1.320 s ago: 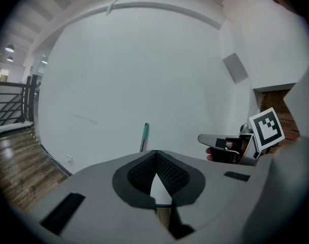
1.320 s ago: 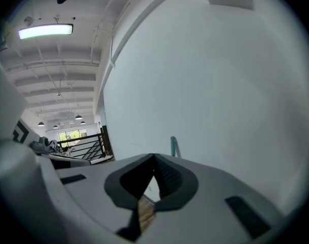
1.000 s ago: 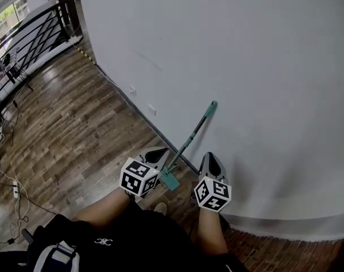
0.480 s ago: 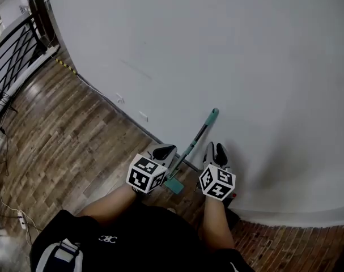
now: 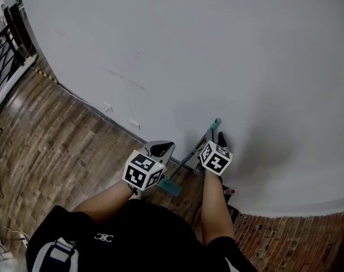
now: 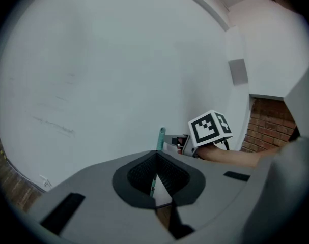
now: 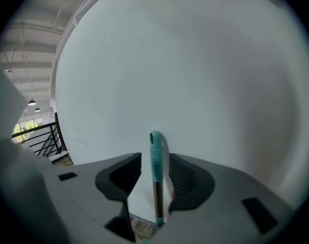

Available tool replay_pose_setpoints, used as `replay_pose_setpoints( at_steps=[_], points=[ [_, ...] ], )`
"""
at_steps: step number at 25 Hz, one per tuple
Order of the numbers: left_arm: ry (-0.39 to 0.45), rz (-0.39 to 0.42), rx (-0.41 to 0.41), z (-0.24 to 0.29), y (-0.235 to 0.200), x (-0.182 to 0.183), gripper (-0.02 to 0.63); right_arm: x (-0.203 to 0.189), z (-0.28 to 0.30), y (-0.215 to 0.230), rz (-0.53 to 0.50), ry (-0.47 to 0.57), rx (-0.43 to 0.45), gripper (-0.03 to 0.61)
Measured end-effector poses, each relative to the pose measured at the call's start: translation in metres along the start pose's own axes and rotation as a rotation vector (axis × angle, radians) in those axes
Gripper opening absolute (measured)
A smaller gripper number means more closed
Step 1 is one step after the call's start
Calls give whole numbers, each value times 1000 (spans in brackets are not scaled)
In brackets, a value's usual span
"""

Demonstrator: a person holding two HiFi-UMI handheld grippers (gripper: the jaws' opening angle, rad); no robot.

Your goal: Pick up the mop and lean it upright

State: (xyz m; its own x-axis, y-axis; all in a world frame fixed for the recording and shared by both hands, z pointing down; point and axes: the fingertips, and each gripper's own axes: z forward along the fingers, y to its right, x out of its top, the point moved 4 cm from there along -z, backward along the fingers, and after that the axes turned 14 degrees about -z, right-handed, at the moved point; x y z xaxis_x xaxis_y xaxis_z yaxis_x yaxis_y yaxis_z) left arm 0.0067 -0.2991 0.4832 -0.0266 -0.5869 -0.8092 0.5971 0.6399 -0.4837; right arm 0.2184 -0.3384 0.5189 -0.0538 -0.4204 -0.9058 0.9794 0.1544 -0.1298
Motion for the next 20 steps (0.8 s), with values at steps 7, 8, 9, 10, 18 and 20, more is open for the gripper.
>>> replay_pose_setpoints(
  at_steps=[7,8,9,10,18,20],
  points=[
    [10,-28,16,-11,-10,1,-5,1,25,-4,-43,-66,-26,181],
    [14,-32,23,-12,-13,1,-5,0,28,-5,-46,-74,-28,181],
    [17,-35,29,-13,-16,1,-5,-1,31,-6,-49,-80,-31,181],
    [19,-38,34,-13,-17,1,-5,-2,33,-7,-52,-84,-35,178],
    [36,-66,73,-21,-22,-5,-5,-7,19,-8,-103,-42,-51,101],
    [36,-73,78,-21,-22,-8,-5,-8,12,-12,-109,-24,-21,100]
  ],
)
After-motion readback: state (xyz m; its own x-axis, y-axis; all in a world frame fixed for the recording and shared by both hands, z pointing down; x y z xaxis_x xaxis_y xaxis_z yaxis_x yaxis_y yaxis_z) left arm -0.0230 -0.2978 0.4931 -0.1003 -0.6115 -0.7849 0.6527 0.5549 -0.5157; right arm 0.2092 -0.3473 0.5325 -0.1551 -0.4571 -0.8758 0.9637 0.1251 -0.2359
